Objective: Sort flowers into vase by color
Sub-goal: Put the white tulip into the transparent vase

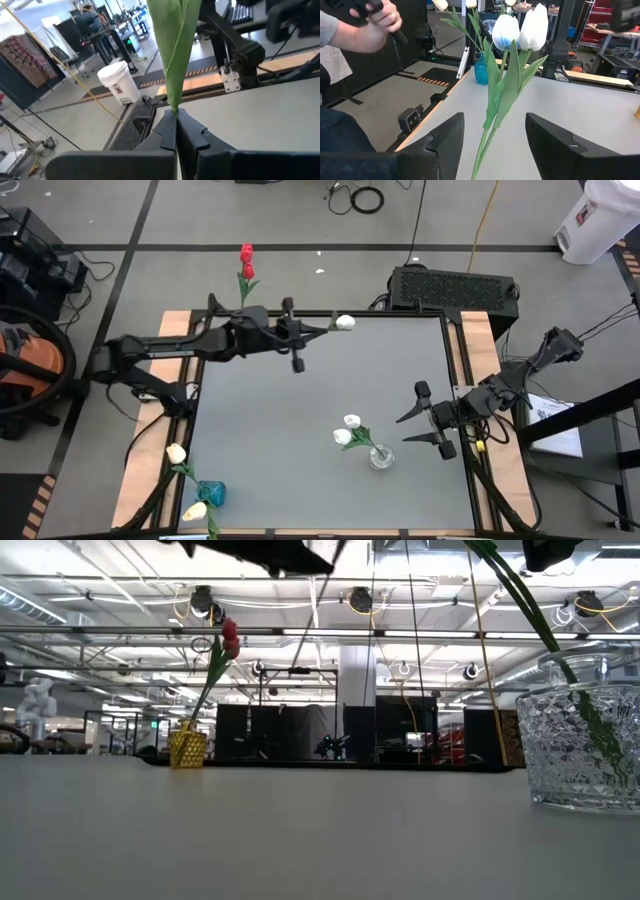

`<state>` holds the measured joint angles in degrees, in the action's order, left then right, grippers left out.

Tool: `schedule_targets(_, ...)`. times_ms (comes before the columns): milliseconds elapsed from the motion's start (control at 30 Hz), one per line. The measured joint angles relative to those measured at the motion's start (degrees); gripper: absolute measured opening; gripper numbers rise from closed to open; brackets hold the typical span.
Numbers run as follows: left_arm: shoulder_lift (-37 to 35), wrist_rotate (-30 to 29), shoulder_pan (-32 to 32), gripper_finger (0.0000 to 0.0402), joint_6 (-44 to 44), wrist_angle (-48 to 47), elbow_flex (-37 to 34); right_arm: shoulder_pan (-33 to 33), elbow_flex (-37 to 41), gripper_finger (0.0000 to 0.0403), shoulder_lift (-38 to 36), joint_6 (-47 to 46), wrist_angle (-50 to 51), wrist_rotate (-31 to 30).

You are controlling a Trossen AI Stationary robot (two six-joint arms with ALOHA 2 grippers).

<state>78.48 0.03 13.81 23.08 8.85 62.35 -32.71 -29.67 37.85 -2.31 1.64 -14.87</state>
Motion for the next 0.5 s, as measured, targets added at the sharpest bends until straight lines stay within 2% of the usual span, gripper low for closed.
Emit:
schedule_targets(333,7.18,6.88,1.72,0.0000,-4.82,10.45,0.00,-0.02,0.00,0.0203,0.00,-0.02,0.01,0.01)
schedule_targets(500,8.35,7.84,1.47,0.0000,-7.74,15.74,0.00,-0.02,0.00,0.0203,0.00,0.00,-0.01,0.00)
